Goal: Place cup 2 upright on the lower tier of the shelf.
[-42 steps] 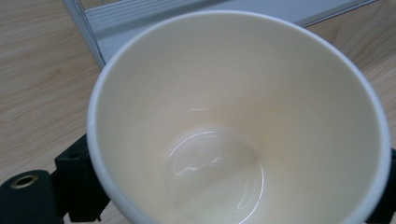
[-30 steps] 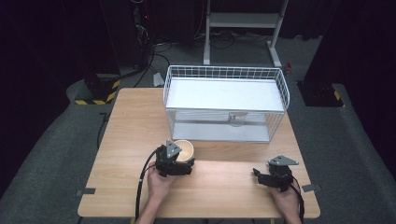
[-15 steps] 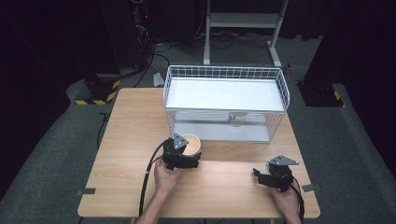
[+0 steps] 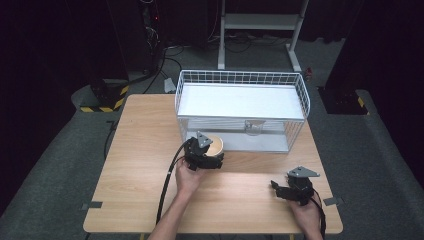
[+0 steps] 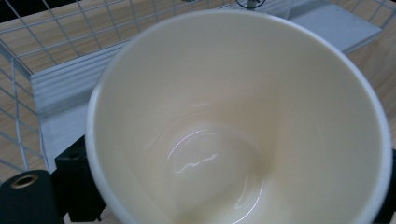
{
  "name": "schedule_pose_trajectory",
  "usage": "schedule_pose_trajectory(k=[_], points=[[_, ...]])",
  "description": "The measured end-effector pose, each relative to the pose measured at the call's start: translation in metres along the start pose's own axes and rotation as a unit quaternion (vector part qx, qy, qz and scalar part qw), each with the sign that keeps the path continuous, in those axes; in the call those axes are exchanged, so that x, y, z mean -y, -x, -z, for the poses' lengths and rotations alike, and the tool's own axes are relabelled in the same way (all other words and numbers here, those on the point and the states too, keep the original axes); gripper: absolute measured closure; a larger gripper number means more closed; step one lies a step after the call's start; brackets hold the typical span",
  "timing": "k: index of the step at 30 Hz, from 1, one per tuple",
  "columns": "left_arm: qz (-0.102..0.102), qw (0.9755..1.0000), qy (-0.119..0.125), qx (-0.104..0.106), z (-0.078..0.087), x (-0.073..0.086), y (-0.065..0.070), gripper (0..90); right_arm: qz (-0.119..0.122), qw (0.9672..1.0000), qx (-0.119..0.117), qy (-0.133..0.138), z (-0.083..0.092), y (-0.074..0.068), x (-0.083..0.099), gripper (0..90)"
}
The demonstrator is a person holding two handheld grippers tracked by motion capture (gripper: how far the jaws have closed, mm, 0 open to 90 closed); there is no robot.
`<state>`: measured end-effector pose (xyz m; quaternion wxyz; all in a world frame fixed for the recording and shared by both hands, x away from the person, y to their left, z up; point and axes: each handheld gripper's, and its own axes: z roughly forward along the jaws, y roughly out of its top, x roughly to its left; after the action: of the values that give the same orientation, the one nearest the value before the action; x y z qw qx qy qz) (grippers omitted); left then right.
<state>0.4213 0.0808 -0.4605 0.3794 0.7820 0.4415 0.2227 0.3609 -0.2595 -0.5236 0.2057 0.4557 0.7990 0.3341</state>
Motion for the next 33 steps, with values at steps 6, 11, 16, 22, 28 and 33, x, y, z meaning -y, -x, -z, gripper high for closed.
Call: schedule_pose_trajectory(k=[6, 11, 16, 22, 28, 33], points=[[0.003, 0.9999, -0.008, -0.01, -0.011, -0.009, -0.004, 8.7, -0.002, 1.0, 0.0, -0.001, 0.0, 0.0, 0.0, 24.8], [0.002, 0.9997, -0.013, -0.021, -0.02, -0.013, -0.006, 8.7, -0.002, 1.0, 0.0, -0.001, 0.0, 0.0, 0.0, 24.8], [0.01, 0.9994, -0.013, -0.03, -0.027, -0.015, -0.009, 8.7, -0.004, 1.0, 0.0, -0.001, 0.0, 0.0, 0.0, 24.8], [0.014, 0.9992, -0.018, -0.033, -0.035, -0.014, -0.012, 8.8, -0.004, 1.0, 0.0, -0.001, 0.0, 0.0, 0.0, 24.7], [0.031, 0.999, -0.007, -0.03, -0.043, -0.013, -0.017, 8.8, -0.004, 1.0, 0.0, -0.001, 0.0, 0.0, 0.0, 24.7], [0.017, 0.9991, -0.017, -0.035, -0.047, -0.017, -0.018, 8.6, -0.004, 1.0, 0.0, -0.001, 0.0, 0.0, 0.0, 24.8]])
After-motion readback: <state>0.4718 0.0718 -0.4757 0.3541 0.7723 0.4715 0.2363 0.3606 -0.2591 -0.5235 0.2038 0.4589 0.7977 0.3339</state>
